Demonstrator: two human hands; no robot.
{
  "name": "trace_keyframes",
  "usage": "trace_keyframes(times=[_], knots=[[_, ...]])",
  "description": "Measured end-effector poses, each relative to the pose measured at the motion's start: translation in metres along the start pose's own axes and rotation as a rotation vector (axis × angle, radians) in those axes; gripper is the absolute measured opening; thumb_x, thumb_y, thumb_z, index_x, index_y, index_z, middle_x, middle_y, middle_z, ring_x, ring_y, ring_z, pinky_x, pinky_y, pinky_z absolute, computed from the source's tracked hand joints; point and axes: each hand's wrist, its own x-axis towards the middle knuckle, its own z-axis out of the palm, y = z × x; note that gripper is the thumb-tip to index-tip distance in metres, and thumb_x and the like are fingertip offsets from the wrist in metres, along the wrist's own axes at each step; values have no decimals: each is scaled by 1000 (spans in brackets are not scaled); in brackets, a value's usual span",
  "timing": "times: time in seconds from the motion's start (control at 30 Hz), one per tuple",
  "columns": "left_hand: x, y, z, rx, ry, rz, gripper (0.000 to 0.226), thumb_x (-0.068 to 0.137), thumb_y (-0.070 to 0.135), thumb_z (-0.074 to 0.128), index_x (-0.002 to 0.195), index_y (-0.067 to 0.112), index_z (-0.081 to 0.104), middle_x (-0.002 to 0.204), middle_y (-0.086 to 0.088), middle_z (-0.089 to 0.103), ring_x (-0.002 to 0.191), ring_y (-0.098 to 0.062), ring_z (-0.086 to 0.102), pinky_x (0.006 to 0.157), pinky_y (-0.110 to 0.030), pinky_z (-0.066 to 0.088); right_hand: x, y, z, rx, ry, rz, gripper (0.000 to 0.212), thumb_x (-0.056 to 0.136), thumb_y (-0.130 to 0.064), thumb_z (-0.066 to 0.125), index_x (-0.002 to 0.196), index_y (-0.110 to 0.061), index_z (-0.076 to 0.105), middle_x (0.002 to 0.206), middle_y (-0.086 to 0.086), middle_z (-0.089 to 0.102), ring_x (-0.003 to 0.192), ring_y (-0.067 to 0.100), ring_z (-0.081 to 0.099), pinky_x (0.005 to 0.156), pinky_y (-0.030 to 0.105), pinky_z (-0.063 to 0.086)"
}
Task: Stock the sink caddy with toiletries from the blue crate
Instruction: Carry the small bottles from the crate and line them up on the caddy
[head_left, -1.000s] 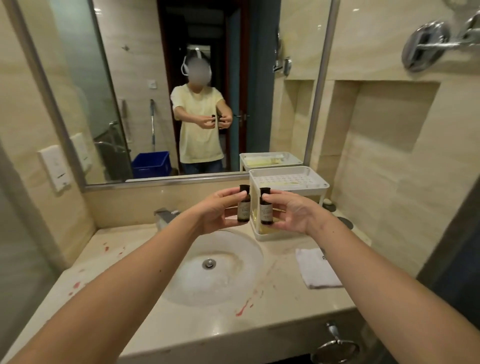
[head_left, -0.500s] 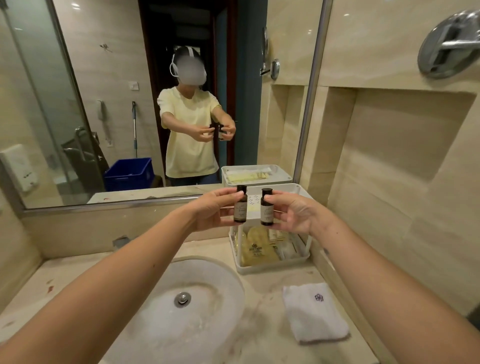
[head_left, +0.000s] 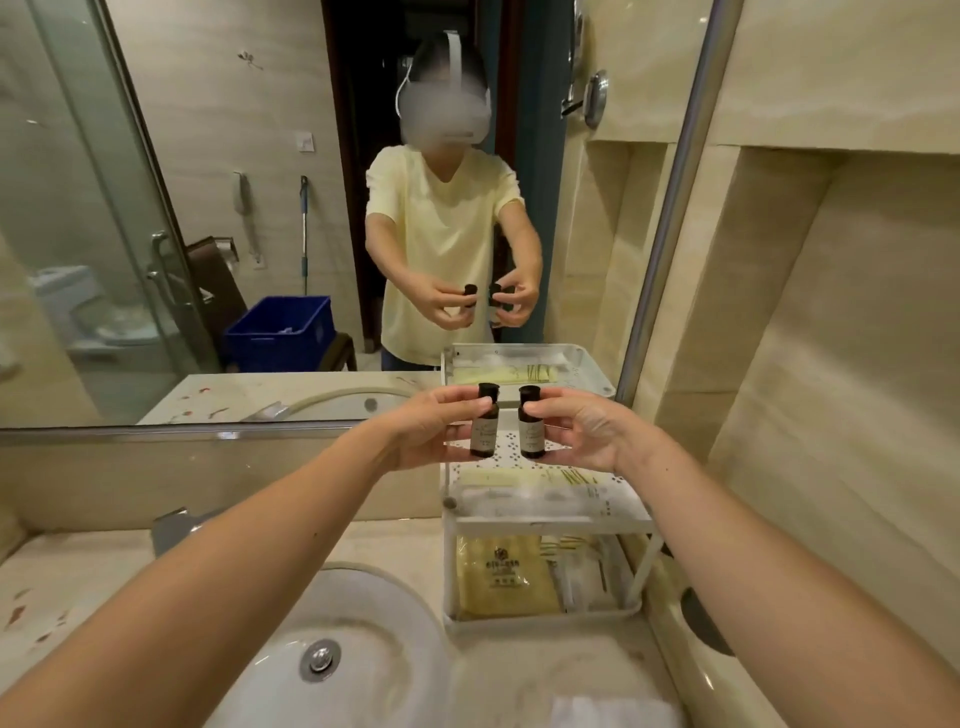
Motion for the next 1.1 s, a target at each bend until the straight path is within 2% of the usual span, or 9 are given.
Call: trace_keyframes(times=[0.1,0.23,0.37,0.5,0.6,0.73,0.83,1.1], knots=[[25,0,-9,32,46,9,40,85,21,73,123,21,60,112,-6,72,103,-22,70,79,-40,58,32,-2,-7,-24,7,12,37,79,0,75,114,-13,67,116,11,67,108,27,62,79,49,58],[53,-4,-19,172,132,33,44,83,26,74,125,23,59,112,-2,72,108,-21,67,94,-42,53,69,3,-14,-64,24,-17,37,77,-1,78,109,-16,69,112,9,71,106,26,65,75,47,59],[67,-12,-25,280,196,130,24,89,22,69,113,25,64,106,2,72,101,-12,68,80,-24,55,95,15,-15,-107,41,-42,37,74,-3,81,106,-17,69,102,8,75,100,25,70,80,48,59],[73,-20,-34,486,260,213,24,90,17,67,113,20,63,108,-4,67,99,-15,67,75,-19,56,111,24,-11,-160,51,-96,33,73,-2,82,99,-17,71,97,5,76,97,24,71,86,47,58],[77,-23,-40,737,284,279,22,90,18,68,112,21,64,101,5,68,92,-9,65,74,-13,51,119,24,-7,-306,70,-149,30,74,-6,82,98,-19,70,98,0,74,96,18,70,87,42,58],[85,-27,-46,985,314,288,19,89,25,67,108,29,63,99,16,64,84,-2,60,72,-22,47,128,22,0,-556,106,-259,26,75,-9,80,97,-20,68,93,-2,72,89,13,68,78,34,59],[91,-30,-49,1086,350,279,21,89,28,67,109,30,61,99,18,61,80,2,57,66,-22,44,134,22,3,-693,108,-311,24,75,-9,80,93,-20,68,88,-4,71,86,14,68,74,33,56],[100,-31,-56,1140,415,280,32,90,29,67,121,26,61,110,14,64,83,-1,56,67,-20,43,143,23,4,-736,148,-340,23,75,-11,80,90,-22,66,87,-4,69,86,15,67,78,38,58]])
